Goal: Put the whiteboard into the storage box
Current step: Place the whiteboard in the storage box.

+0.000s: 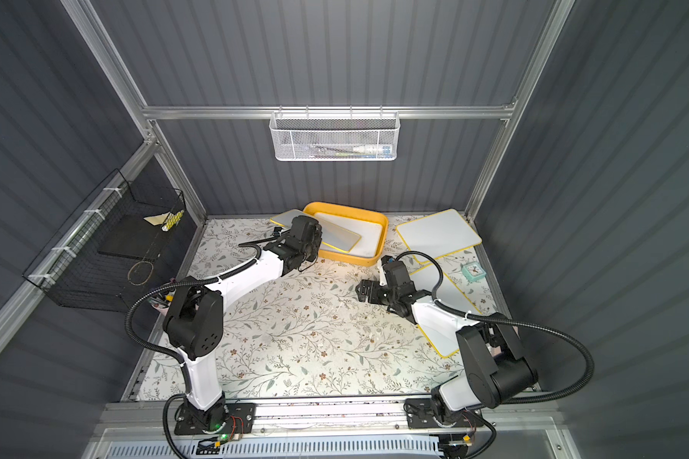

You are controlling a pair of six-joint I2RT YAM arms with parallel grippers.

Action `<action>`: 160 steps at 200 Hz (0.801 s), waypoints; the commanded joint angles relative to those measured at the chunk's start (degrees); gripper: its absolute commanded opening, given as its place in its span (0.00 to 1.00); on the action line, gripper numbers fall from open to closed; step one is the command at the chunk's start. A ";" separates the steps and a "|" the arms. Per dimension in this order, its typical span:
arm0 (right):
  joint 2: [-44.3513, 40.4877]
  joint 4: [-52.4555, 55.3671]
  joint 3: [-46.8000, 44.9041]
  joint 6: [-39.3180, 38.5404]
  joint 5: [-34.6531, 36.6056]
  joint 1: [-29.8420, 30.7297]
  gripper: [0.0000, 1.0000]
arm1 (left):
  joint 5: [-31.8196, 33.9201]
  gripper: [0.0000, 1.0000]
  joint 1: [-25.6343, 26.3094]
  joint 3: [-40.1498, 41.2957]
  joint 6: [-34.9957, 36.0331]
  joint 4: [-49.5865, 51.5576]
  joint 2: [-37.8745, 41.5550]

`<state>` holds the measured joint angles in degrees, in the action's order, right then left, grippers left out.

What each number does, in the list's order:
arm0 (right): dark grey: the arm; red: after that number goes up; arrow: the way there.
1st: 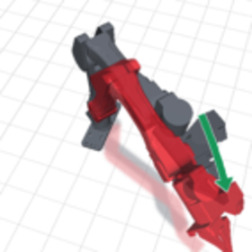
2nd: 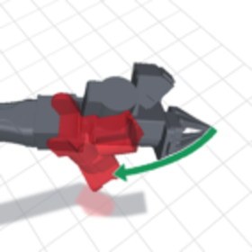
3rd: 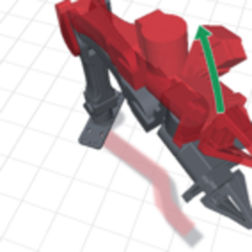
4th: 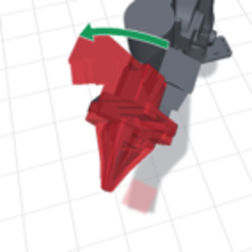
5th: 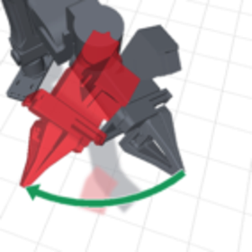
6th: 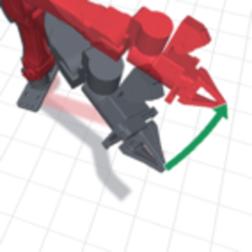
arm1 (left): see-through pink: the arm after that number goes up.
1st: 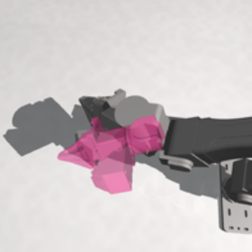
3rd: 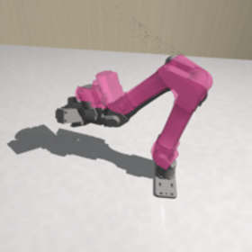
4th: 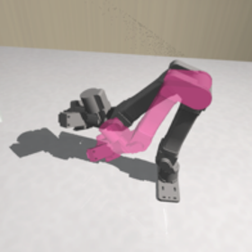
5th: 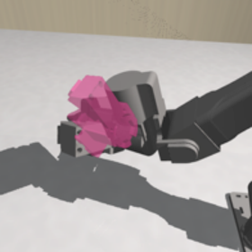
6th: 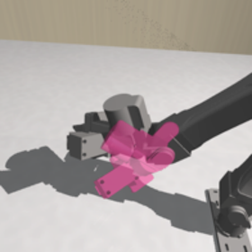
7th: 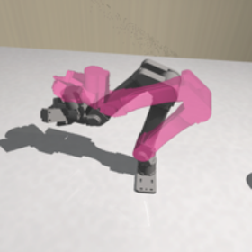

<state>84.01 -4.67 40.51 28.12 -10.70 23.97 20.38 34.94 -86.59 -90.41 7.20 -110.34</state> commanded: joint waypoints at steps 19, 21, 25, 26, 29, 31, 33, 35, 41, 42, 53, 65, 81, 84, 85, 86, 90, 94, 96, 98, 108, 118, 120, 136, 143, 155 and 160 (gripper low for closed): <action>0.37 1.21 0.10 0.09 0.42 -0.37 0.98 | 0.89 0.00 1.05 -3.27 -4.45 3.61 -3.96; 0.30 1.14 0.03 0.16 0.42 -0.34 0.98 | 0.89 0.00 1.09 -3.38 -4.67 3.61 -4.08; 0.20 0.97 -0.01 0.10 0.28 -0.33 0.98 | 0.95 0.00 1.22 -3.53 -5.02 3.49 -4.29; 0.20 0.93 -0.05 0.14 0.35 -0.33 0.98 | 0.96 0.00 1.25 -3.56 -5.07 3.46 -4.37; 0.12 0.87 -0.11 0.20 0.24 -0.33 0.98 | 1.05 0.00 1.34 -3.66 -5.31 3.32 -4.54; 0.06 0.84 -0.16 0.19 0.31 -0.37 0.98 | 1.17 0.00 1.42 -3.72 -5.37 3.16 -4.66; 0.09 0.74 -0.17 0.18 0.32 -0.40 0.98 | 1.22 0.00 1.44 -3.82 -5.49 2.99 -4.74; 0.06 0.76 -0.17 0.23 0.33 -0.36 0.98 | 1.30 0.00 1.51 -3.95 -5.55 2.77 -4.91; 0.02 0.86 -0.17 0.16 0.34 -0.37 0.98 | 1.49 0.00 1.62 -4.38 -5.27 2.01 -5.35; 0.02 0.96 -0.17 0.13 0.38 -0.35 0.98 | 1.50 0.00 1.62 -4.47 -5.20 1.88 -5.47; -0.13 1.50 -0.02 -0.07 0.58 -0.33 0.98 | 1.71 0.00 1.88 -5.84 -4.75 1.06 -6.63; -0.66 1.47 -0.25 -0.11 1.04 -0.41 0.98 | 1.90 0.00 2.15 -7.33 -5.22 1.44 -7.96; -0.95 1.40 -0.40 -0.30 1.71 -0.37 0.98 | 2.21 0.00 2.48 -8.13 -6.95 1.78 -9.05; -0.95 1.55 -0.35 -0.42 1.77 -0.42 0.98 | 2.46 0.00 2.62 -8.16 -7.32 1.70 -9.19; -0.95 1.62 -0.35 -0.42 1.80 -0.41 0.98 | 2.55 0.00 2.65 -8.16 -7.41 1.64 -9.19; -0.95 1.65 -0.35 -0.39 1.77 -0.41 0.98 | 2.60 0.00 2.71 -8.16 -7.54 1.62 -9.23; -0.95 1.83 -0.25 -0.50 1.81 -0.41 0.98 | 2.92 0.00 2.91 -8.16 -7.93 1.43 -9.40; -1.02 2.04 -0.25 -0.50 1.82 -0.41 0.98 | 3.20 0.00 3.13 -8.29 -8.45 1.25 -9.57; -1.03 2.03 -0.26 -0.47 1.73 -0.41 0.98 | 3.31 0.00 3.23 -8.32 -8.68 1.17 -9.61; -1.08 2.07 -0.26 -0.47 1.76 -0.48 0.98 | 3.41 0.00 3.32 -8.42 -8.89 1.15 -9.69; -1.38 1.85 -0.43 -0.43 1.74 -0.51 0.98 | 3.76 0.00 3.85 -9.03 -9.58 1.08 -10.12; -1.65 1.47 -0.63 -0.26 1.73 -0.50 0.98 | 4.26 0.00 4.36 -10.13 -9.61 1.34 -10.61; -1.65 1.43 -0.68 -0.26 1.80 -0.54 0.98 | 4.41 0.00 4.46 -10.41 -9.67 1.46 -10.71; -1.78 1.89 -0.65 -0.20 2.11 -0.54 0.98 | 5.03 0.00 5.10 -12.22 -9.88 2.06 -11.69; -2.16 2.05 -0.90 0.03 2.70 -0.51 0.98 | 4.87 0.00 5.22 -12.61 -9.75 1.49 -12.23; -3.41 0.88 -2.03 0.49 3.47 -0.50 0.98 | 5.22 0.00 5.71 -12.50 -10.98 0.70 -12.77; -3.85 0.48 -2.40 0.60 3.89 -0.52 0.98 | 5.49 0.00 5.88 -12.28 -11.82 0.28 -12.95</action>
<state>82.83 -4.23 40.10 28.12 -8.95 23.66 25.15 39.86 -97.86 -97.27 5.52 -121.16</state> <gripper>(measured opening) 0.982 0.081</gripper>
